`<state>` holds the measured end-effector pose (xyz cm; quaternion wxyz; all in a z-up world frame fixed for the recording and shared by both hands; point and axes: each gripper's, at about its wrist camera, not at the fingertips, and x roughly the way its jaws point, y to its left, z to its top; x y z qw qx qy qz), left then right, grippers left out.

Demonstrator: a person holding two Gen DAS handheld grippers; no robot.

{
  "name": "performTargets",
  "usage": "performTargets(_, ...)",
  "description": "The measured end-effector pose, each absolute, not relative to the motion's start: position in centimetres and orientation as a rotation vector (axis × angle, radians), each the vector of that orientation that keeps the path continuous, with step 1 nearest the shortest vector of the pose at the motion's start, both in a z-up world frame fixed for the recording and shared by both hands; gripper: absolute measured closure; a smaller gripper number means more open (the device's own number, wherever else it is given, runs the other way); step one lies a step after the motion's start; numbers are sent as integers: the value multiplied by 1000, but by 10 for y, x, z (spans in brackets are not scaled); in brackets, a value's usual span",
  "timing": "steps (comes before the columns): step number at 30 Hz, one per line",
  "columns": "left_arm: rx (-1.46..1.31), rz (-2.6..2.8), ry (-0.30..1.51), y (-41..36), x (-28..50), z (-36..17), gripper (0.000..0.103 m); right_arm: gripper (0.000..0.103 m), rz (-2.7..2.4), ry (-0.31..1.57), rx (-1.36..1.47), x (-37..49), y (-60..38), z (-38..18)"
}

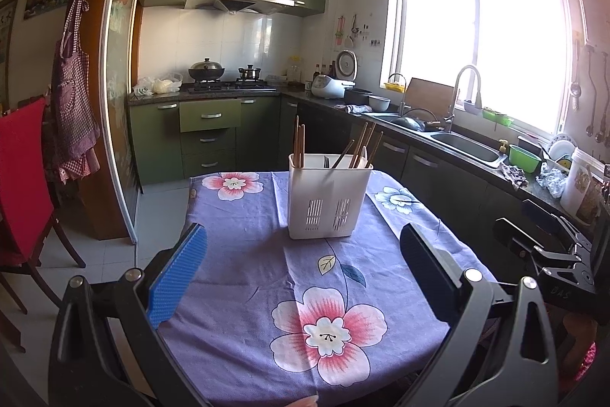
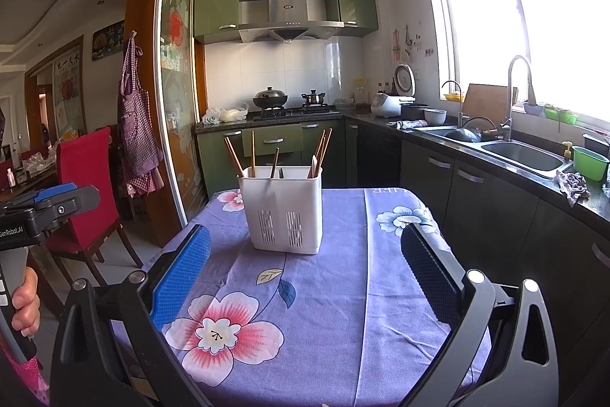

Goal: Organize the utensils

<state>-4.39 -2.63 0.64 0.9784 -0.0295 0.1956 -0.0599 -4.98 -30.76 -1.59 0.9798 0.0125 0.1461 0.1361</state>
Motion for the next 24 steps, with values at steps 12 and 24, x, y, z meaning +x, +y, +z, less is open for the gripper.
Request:
performTargets(12, 0, -71, 374, -36, -41, 3, 7, 5, 273, 304, 25, -49, -306, -19)
performTargets(24, -74, -114, 417, -25, -34, -1, 7, 5, 271, 313, 29, -45, -305, -20)
